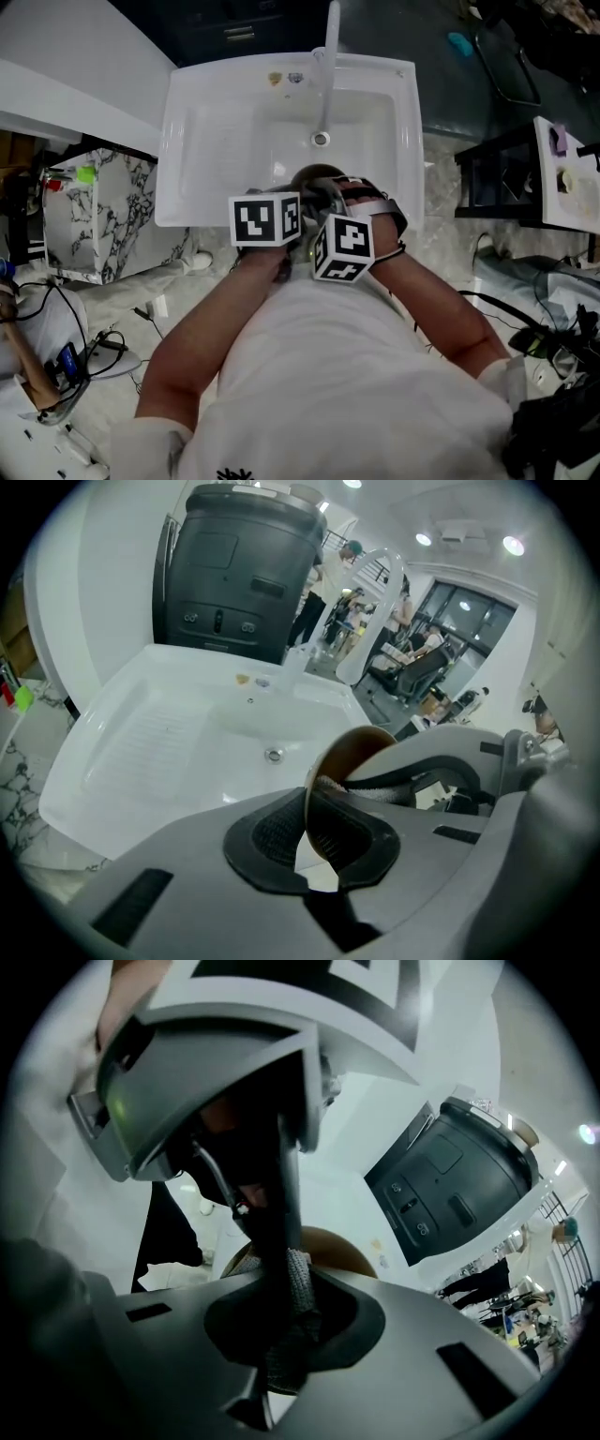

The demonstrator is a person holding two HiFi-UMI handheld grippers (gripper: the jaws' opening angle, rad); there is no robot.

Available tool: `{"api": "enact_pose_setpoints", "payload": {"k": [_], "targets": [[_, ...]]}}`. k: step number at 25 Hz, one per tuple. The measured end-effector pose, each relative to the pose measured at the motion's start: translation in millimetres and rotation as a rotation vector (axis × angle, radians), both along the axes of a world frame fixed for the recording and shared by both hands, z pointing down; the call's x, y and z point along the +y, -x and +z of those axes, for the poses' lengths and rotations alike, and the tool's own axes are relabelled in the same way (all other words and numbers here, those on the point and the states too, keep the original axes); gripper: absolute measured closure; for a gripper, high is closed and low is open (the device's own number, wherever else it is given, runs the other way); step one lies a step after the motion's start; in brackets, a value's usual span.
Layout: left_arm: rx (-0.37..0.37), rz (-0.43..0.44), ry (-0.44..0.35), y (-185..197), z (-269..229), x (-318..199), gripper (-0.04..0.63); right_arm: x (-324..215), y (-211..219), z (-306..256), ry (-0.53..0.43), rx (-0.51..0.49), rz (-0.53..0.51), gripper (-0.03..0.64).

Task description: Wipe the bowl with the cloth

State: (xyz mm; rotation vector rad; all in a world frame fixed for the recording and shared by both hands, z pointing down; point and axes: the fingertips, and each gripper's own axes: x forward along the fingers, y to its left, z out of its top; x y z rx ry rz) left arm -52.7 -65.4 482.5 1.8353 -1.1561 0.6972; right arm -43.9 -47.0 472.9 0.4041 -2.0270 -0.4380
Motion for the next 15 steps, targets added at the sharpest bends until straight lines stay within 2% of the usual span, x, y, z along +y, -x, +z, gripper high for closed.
{"api": "enact_pose_setpoints", "payload": {"k": [7, 15], "targets": [[-0.023, 0.031, 0.006, -1, 1, 3, 0.577, -17, 2, -21, -0.099, -0.028, 0.021, 0.581], [-0.035, 0.013, 0.016, 5, 4, 1, 0.577, -24, -15, -23, -0.110, 0.021, 0.061, 0.581]]}}
